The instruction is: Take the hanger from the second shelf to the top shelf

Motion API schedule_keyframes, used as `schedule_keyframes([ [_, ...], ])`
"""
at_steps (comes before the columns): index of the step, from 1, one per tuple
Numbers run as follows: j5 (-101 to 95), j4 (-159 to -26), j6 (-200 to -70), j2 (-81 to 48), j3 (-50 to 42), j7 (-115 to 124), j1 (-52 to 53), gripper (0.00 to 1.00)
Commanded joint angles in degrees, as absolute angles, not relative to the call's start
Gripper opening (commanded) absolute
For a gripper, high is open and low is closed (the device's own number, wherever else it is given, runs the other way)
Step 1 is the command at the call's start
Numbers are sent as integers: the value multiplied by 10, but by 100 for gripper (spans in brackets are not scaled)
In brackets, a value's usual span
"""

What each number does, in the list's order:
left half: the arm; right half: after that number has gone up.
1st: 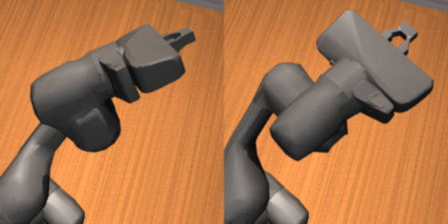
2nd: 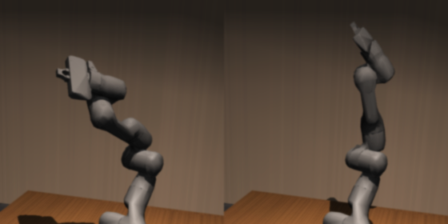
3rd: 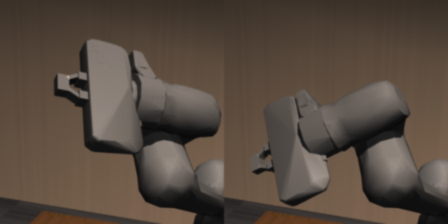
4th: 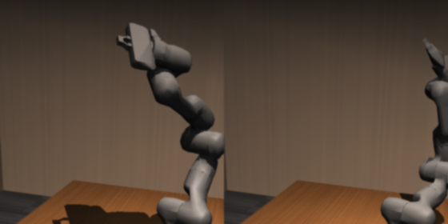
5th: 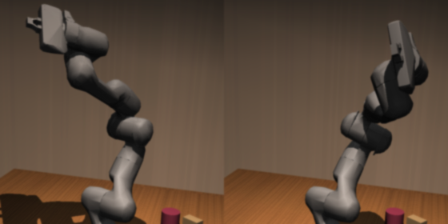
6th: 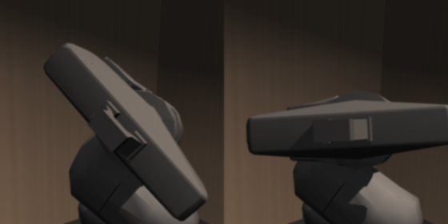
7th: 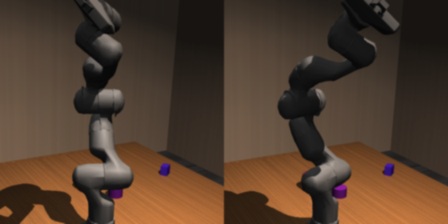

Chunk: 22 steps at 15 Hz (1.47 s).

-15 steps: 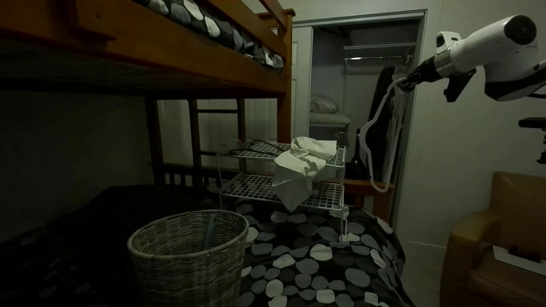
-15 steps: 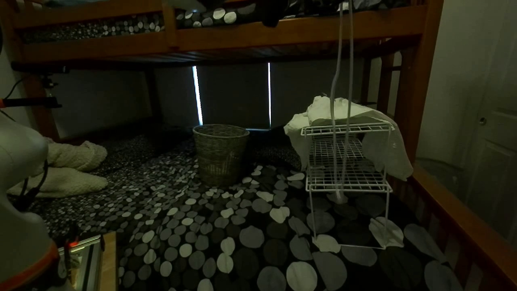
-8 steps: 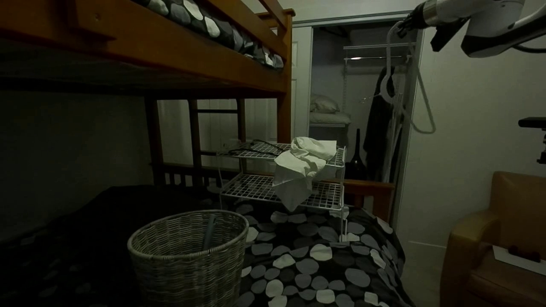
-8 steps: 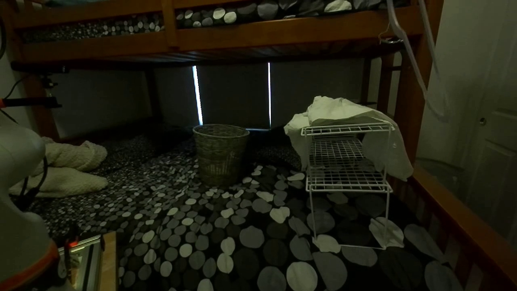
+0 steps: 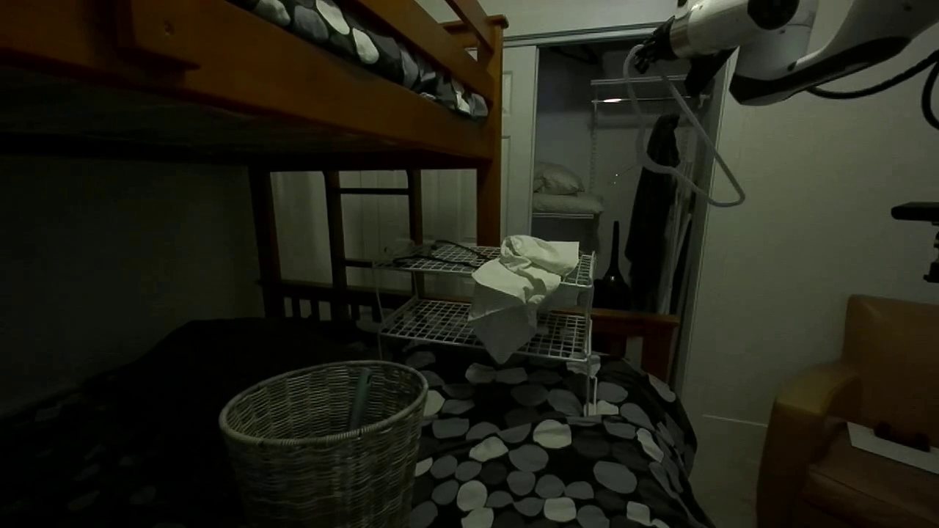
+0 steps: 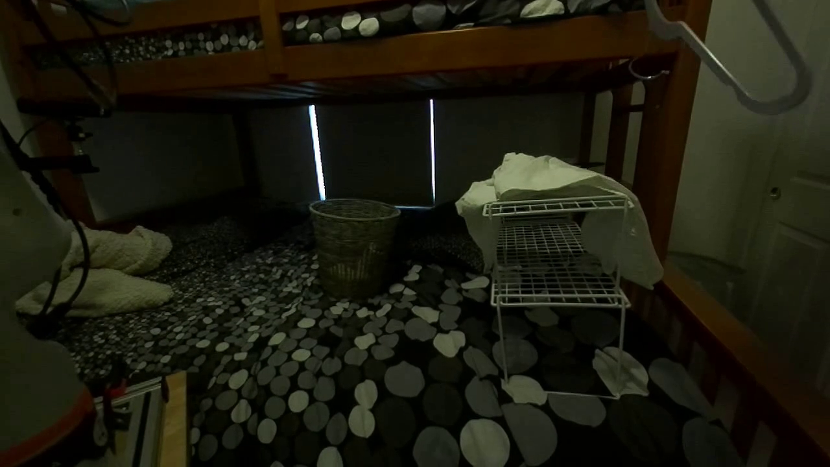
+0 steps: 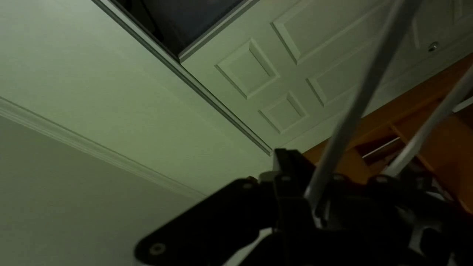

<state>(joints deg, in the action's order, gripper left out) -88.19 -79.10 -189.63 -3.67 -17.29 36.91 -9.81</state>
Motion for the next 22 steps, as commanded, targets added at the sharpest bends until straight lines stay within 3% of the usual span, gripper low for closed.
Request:
schedule_keyframes([
  [1,-873,-745,-1946,-69,-177,387,-106,1],
  [3,-840,-671,-2013,-125,-175,392,-113,1],
  [5,-717,-657,-2054,-160,-137,317,-144,1],
  [11,-581,-577,-2213,-303,-126,337,-153,1],
  [17,-624,-530,-2317,-391,-83,390,-143,1],
  [22,-739,-559,-2315,-364,-93,465,-107,1],
])
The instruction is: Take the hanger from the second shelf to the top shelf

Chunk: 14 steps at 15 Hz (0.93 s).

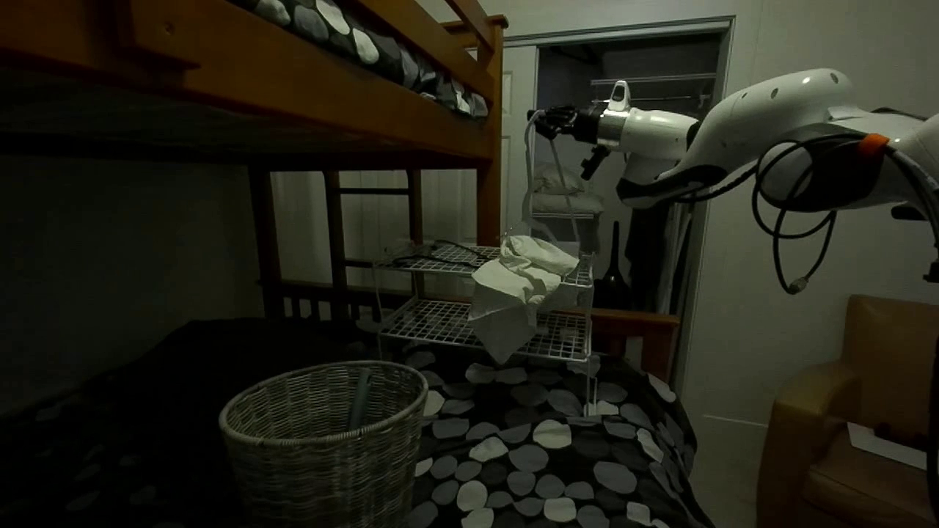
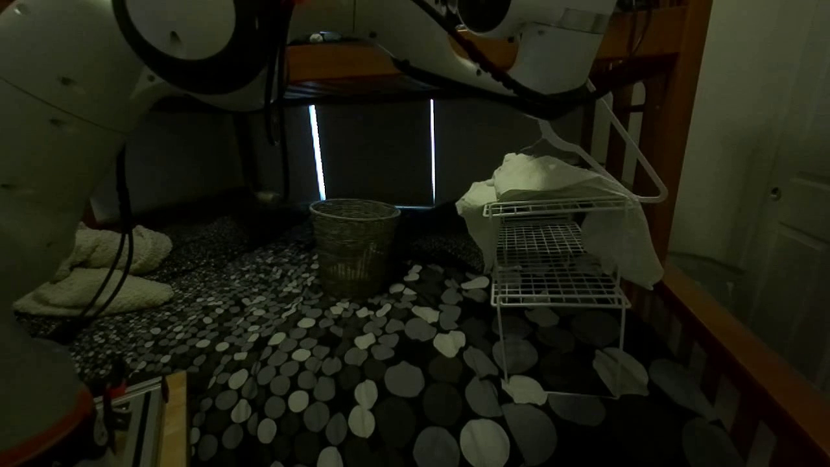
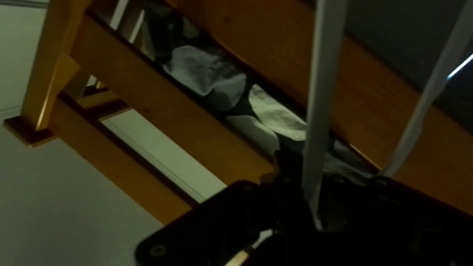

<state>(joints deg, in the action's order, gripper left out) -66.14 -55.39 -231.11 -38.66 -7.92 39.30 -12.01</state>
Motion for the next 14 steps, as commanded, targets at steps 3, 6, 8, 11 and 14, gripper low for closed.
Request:
schedule_keyframes([
  [3,-832,-559,-2320,-344,-105,534,-86,32],
  [6,-942,-560,-2336,-316,-127,638,-64,54],
  [8,-1024,-556,-2355,-296,-152,725,-45,69],
  [11,-1137,-525,-2387,-285,-196,844,-16,92],
  [14,-1204,-479,-2439,-296,-226,925,-3,100],
])
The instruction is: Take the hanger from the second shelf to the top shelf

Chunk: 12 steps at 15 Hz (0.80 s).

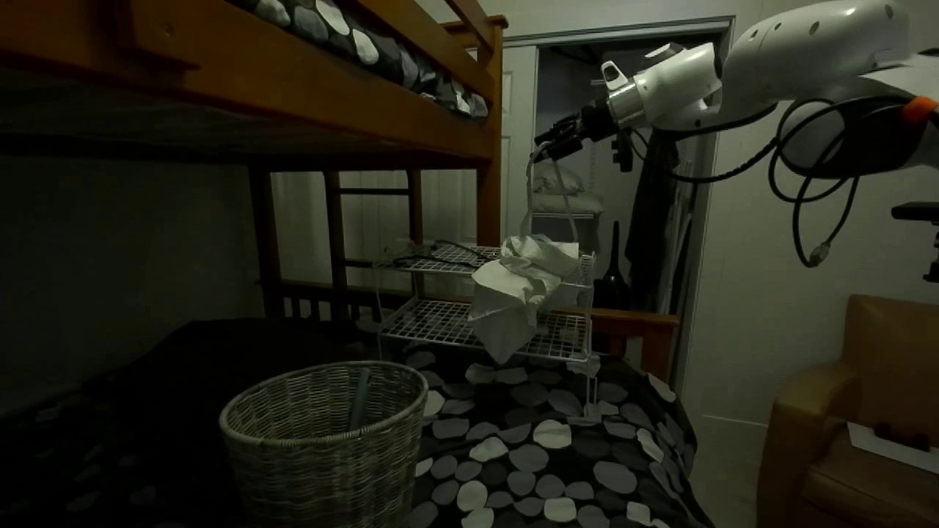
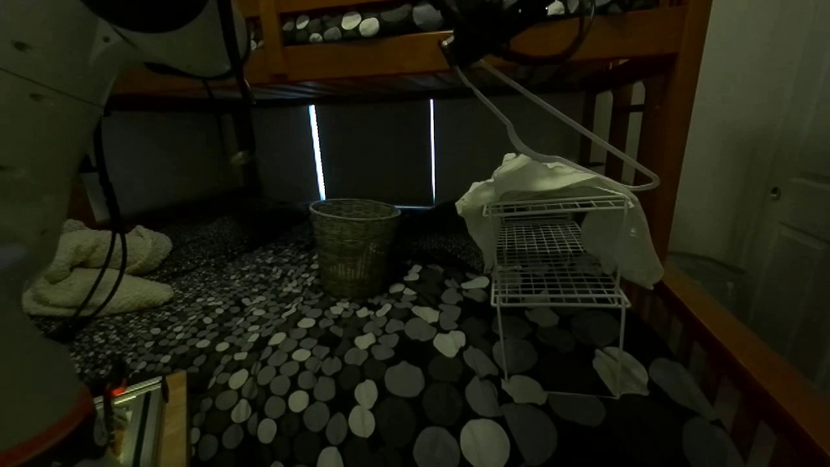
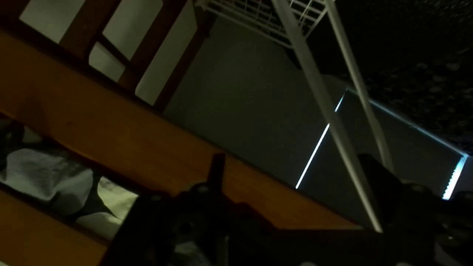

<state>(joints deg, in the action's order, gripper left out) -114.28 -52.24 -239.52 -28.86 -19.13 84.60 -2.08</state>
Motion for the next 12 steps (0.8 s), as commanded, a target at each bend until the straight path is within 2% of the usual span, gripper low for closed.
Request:
schedule_keyframes([
  [1,-1216,-465,-2454,-302,-232,945,-1,100],
  [2,-1259,-518,-2421,-273,-184,943,-7,100],
  [5,-1328,-519,-2417,-284,-169,994,-6,100],
  [8,-1361,-453,-2423,-341,-205,1018,0,100],
  [12,-1360,-427,-2416,-390,-212,1021,2,100],
])
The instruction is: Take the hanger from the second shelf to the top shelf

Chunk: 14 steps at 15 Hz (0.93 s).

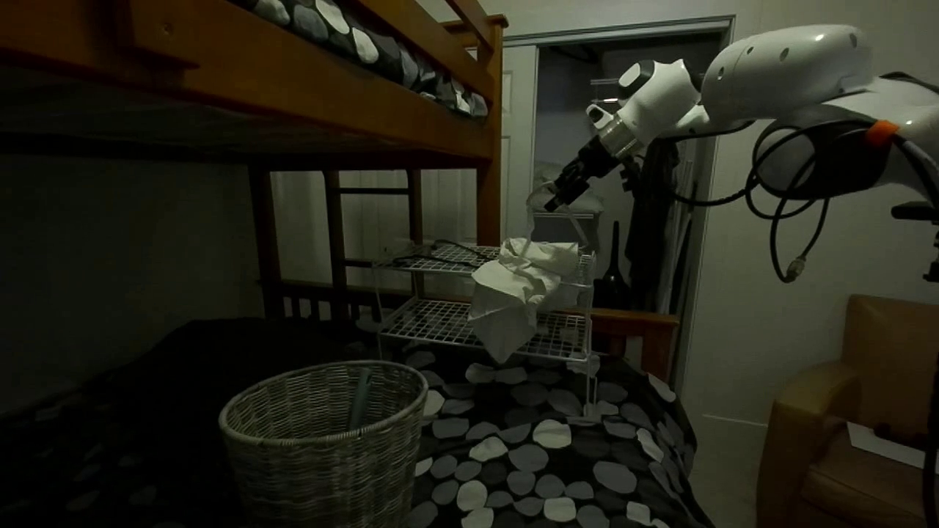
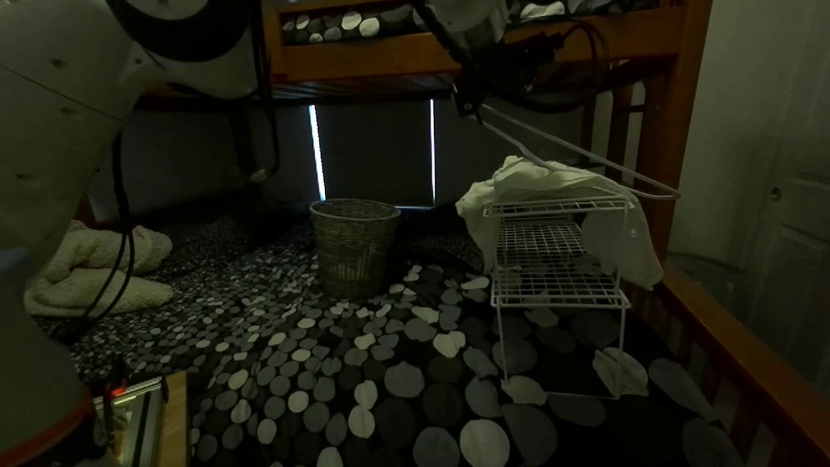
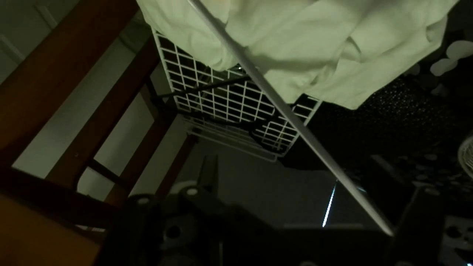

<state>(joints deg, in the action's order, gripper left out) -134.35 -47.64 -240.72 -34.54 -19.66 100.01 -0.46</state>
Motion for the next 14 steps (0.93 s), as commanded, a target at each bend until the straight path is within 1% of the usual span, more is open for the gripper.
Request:
schedule_keyframes([
  [1,-1361,-417,-2425,-403,-215,1027,5,100],
  [3,-1370,-403,-2453,-420,-223,1041,17,100],
  [4,-1413,-515,-2417,-367,-166,1020,22,100],
  [7,-1504,-595,-2418,-327,-85,998,9,100],
  [8,-1451,-627,-2418,-325,-166,958,48,100],
  [9,-1453,-652,-2418,-310,-171,949,53,100],
  [14,-1444,-708,-2417,-278,-278,851,102,100],
])
